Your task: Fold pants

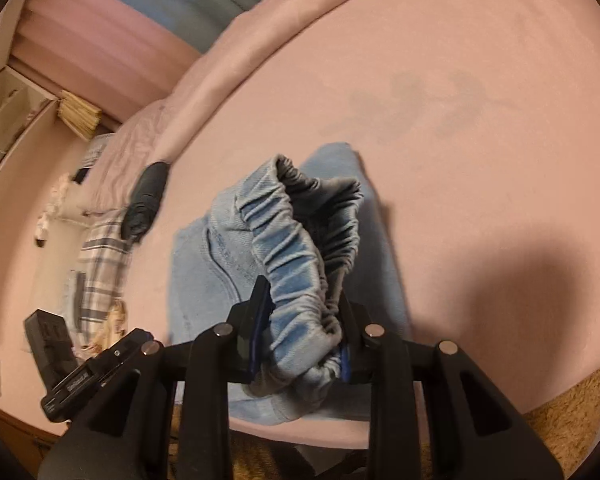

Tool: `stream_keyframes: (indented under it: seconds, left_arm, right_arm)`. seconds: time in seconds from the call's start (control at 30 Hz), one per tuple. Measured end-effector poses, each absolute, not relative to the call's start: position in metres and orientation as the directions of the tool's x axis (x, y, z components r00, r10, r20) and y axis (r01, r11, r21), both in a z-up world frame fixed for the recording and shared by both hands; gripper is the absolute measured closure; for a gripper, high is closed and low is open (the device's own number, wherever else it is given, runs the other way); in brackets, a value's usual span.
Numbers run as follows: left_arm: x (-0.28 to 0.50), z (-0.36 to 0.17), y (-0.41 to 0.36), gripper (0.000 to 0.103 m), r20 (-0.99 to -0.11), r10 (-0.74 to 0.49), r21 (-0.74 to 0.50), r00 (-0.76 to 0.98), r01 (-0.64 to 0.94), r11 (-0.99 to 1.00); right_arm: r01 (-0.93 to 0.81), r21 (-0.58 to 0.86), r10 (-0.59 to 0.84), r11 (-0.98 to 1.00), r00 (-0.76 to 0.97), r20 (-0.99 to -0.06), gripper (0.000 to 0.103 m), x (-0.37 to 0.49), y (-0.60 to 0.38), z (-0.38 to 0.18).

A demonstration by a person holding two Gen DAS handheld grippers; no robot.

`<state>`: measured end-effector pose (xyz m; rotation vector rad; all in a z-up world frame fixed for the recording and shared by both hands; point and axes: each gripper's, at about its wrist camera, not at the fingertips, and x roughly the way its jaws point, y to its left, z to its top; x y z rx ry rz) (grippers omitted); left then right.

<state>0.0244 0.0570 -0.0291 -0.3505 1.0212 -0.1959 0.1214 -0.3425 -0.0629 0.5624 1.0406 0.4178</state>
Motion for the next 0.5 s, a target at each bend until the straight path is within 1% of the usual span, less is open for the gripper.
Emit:
stream_keyframes:
  seconds: [0.07, 0.17, 0.2, 0.3, 0.4, 0.43, 0.5]
  left_arm:
    - [0.028, -0.033, 0.053, 0.042, -0.810, -0.312, -0.364, 0.497, -0.008, 0.931]
    - [0.023, -0.030, 0.053, 0.042, -0.801, -0.314, -0.368, 0.509, -0.006, 0.930]
    - [0.022, -0.028, 0.053, 0.042, -0.795, -0.317, -0.371, 0.517, -0.001, 0.929]
    - [0.022, -0.029, 0.049, 0.042, -0.791, -0.326, -0.377, 0.517, 0.007, 0.926]
    - [0.022, -0.033, 0.044, 0.042, -0.801, -0.320, -0.369, 0.506, 0.002, 0.929]
    - [0.022, -0.032, 0.044, 0.042, -0.803, -0.315, -0.366, 0.506, -0.002, 0.930]
    - [0.021, -0.029, 0.042, 0.042, -0.802, -0.315, -0.368, 0.508, -0.004, 0.930]
  right_arm:
    - [-0.076, 0.602, 0.562, 0.795, 0.466, -0.683, 0.075, 0.118, -0.341, -0.060]
    - [-0.069, 0.649, 0.587, 0.757, 0.508, -0.630, 0.075, 0.118, -0.347, -0.042]
    - [-0.074, 0.636, 0.571, 0.768, 0.530, -0.628, 0.075, 0.115, -0.350, -0.035]
    - [-0.101, 0.546, 0.502, 0.832, 0.555, -0.663, 0.075, 0.112, -0.356, -0.025]
    - [-0.085, 0.513, 0.487, 0.854, 0.477, -0.732, 0.074, 0.116, -0.353, -0.050]
    - [-0.087, 0.485, 0.463, 0.870, 0.484, -0.743, 0.074, 0.115, -0.351, -0.055]
    - [-0.088, 0.493, 0.467, 0.865, 0.498, -0.731, 0.074, 0.114, -0.355, -0.055]
